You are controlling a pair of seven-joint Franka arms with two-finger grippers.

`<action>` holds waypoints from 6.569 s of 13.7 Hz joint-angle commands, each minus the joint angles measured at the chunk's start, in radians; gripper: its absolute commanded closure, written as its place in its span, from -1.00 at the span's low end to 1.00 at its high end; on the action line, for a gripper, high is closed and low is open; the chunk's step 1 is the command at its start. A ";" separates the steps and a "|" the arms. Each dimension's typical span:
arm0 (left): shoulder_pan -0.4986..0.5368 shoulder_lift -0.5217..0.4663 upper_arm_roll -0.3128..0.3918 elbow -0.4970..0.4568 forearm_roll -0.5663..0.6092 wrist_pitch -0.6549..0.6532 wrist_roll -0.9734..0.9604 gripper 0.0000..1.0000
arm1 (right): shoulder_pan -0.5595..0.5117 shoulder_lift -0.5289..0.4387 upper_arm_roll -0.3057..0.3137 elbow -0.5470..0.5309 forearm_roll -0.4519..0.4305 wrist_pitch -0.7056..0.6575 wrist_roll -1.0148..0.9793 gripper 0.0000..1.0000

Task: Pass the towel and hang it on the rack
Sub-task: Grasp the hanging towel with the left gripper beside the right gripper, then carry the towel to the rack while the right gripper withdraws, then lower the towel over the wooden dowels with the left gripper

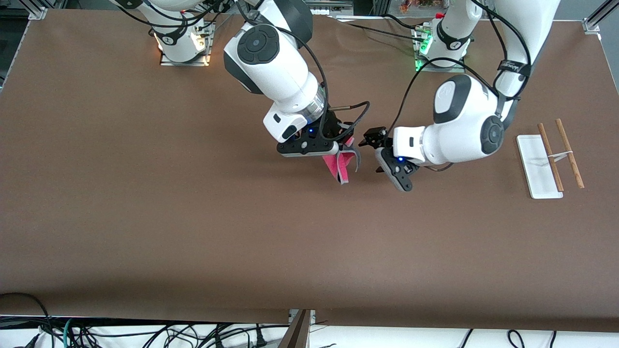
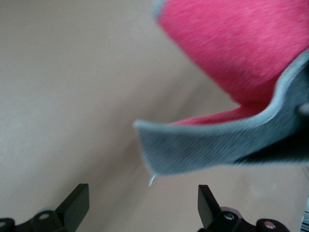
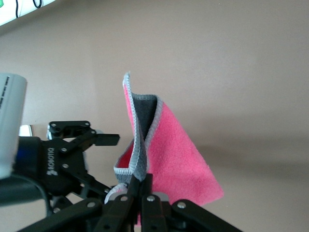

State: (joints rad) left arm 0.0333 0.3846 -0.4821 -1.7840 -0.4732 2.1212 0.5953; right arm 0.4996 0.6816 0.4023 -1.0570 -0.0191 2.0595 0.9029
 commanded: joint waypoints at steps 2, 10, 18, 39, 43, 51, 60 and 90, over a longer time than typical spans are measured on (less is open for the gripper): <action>-0.027 -0.003 -0.001 -0.015 -0.035 0.042 0.024 -0.88 | -0.006 -0.010 0.010 0.002 -0.001 0.002 0.008 1.00; -0.027 -0.001 -0.001 -0.011 -0.035 0.039 0.021 1.00 | -0.010 -0.010 0.010 0.002 -0.001 0.002 0.004 1.00; 0.011 0.005 0.000 0.006 -0.028 0.025 0.028 1.00 | -0.016 -0.010 0.010 0.002 -0.001 0.002 0.004 0.80; 0.640 -0.001 0.014 0.201 0.295 -0.682 0.165 1.00 | -0.475 -0.157 -0.017 0.002 -0.103 -0.508 -0.645 -1.00; 0.756 0.005 0.014 0.199 0.363 -0.695 0.314 1.00 | -0.507 -0.246 -0.128 -0.006 -0.139 -0.571 -0.656 -1.00; 0.846 0.019 0.022 0.239 0.461 -0.693 0.492 1.00 | -0.589 -0.505 -0.345 -0.320 -0.076 -0.484 -0.822 -1.00; 0.852 0.103 0.088 0.377 0.542 -0.693 0.687 1.00 | -0.612 -0.603 -0.273 -0.406 -0.104 -0.599 -0.966 -1.00; 0.867 0.264 0.292 0.532 0.545 -0.581 0.846 -1.00 | -0.612 -0.597 -0.323 -0.382 -0.042 -0.618 -1.073 -1.00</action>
State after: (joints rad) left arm 0.9261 0.6514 -0.1772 -1.2917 0.0592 1.5603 1.5148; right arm -0.1036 0.0920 0.0788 -1.4406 -0.0809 1.4473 -0.1573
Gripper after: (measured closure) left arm 0.000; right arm 0.000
